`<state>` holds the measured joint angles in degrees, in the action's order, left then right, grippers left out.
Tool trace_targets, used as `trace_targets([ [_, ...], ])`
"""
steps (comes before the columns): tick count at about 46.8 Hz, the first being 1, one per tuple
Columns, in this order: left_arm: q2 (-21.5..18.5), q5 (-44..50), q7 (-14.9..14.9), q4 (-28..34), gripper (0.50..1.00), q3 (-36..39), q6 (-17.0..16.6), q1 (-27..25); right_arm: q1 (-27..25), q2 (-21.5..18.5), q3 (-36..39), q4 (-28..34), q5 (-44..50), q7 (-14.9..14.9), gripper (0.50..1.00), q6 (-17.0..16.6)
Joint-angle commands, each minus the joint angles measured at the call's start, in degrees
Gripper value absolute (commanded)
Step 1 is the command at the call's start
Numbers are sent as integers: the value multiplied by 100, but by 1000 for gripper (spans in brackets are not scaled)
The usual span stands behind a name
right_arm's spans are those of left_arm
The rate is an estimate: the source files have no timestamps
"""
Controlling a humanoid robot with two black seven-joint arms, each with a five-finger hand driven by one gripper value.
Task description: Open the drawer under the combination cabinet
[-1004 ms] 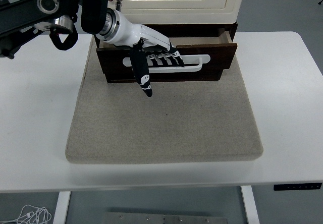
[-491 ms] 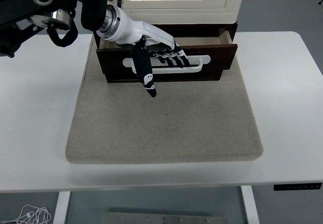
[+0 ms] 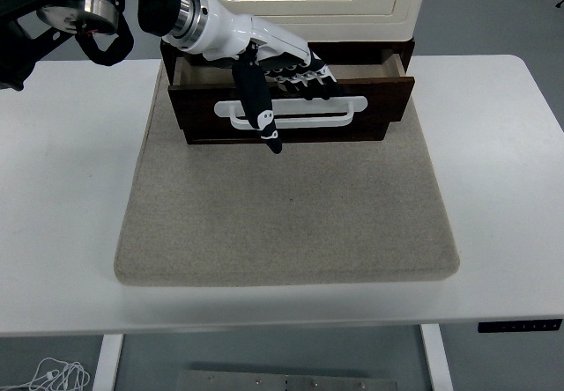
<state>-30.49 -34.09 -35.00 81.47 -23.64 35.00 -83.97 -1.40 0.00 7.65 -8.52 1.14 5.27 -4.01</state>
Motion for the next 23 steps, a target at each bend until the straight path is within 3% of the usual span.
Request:
trace_targets([
  [1, 8, 104, 0, 0, 1000, -105, 0, -5, 0, 0, 0, -1, 0, 0, 928, 6],
  [14, 95, 219, 0, 0, 1000, -904, 0, 74, 0, 0, 0, -1, 0, 0, 926, -3],
  [23, 561, 421, 0, -219, 1000, -1924, 0, 249, 0, 0, 0, -1, 0, 0, 928, 6],
])
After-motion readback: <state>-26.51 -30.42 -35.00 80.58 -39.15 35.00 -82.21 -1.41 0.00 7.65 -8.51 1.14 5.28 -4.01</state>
